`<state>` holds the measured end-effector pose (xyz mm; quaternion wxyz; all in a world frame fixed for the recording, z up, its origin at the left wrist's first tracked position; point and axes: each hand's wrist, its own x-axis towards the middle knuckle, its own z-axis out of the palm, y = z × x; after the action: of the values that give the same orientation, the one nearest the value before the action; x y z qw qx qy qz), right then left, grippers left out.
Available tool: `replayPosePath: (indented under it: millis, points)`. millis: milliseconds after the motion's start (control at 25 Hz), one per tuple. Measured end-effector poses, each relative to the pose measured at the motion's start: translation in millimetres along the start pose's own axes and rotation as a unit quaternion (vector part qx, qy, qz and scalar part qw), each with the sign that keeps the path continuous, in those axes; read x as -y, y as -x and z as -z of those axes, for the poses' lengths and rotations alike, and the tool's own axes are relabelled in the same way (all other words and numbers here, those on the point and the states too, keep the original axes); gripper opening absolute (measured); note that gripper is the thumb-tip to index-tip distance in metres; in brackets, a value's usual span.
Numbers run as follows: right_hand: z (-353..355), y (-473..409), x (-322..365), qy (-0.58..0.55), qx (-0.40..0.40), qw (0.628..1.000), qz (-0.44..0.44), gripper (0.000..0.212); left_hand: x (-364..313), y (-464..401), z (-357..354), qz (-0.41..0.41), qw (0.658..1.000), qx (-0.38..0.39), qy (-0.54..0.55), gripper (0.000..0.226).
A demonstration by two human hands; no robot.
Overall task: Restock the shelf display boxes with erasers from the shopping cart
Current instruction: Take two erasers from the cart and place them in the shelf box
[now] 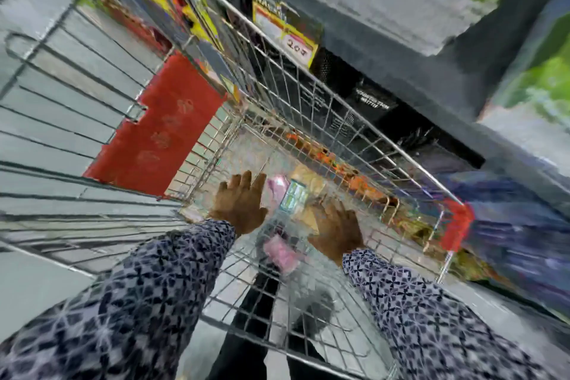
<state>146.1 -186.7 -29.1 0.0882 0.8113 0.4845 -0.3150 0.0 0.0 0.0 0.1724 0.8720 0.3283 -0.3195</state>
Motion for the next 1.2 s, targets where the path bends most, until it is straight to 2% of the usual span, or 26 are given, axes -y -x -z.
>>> replayPosePath:
  millis: [160,360,520,640,720,760,880,1000,1120,1200]
  points:
    - [-7.8,-7.0,3.9,0.021,-0.044,0.999,0.015,0.043,-16.9,-8.4,-3.6,-0.027,0.999,-0.021,0.029,0.085]
    - [-11.2,-0.4,-29.9,-0.043,-0.116,0.991,-0.056,0.035,-46.9,-27.7,-5.4,-0.039,0.996,-0.045,0.066,0.073]
    - [-6.0,-18.1,-37.0,-0.052,-0.168,0.982,-0.074,0.046,-63.7,-44.7,-9.6,-0.042,0.992,-0.077,0.093,0.064]
    - [0.2,-40.3,-34.8,-0.068,-0.134,0.983,-0.102,0.08,-62.9,-55.4,-13.1,-0.021,0.986,-0.128,0.109,0.049]
    - [-3.0,-50.5,-37.1,-0.052,-0.102,0.989,-0.092,0.101,-61.7,-64.9,-11.4,-0.045,0.985,-0.135,0.093,0.04]
    - [-5.5,-52.8,-38.2,-0.045,-0.091,0.992,-0.076,0.105,-60.5,-70.7,-8.6,-0.066,0.985,-0.131,0.088,0.037]
    - [-14.0,-48.7,-45.6,-0.055,-0.098,0.992,-0.062,0.1,-61.7,-91.7,4.1,-0.11,0.985,-0.09,0.1,0.032]
    - [-15.3,-38.1,-53.8,-0.09,-0.107,0.986,-0.096,0.094,-63.7,-98.0,6.6,-0.096,0.988,-0.053,0.111,0.03]
    - [-15.0,-32.6,-57.3,-0.086,-0.109,0.987,-0.084,0.09,-59.8,-90.1,4.3,-0.073,0.99,-0.008,0.117,0.033]
    - [-15.0,-32.3,-57.2,-0.085,-0.109,0.987,-0.078,0.088,-54.3,-96.8,9.7,-0.114,0.992,-0.036,0.031,0.06]
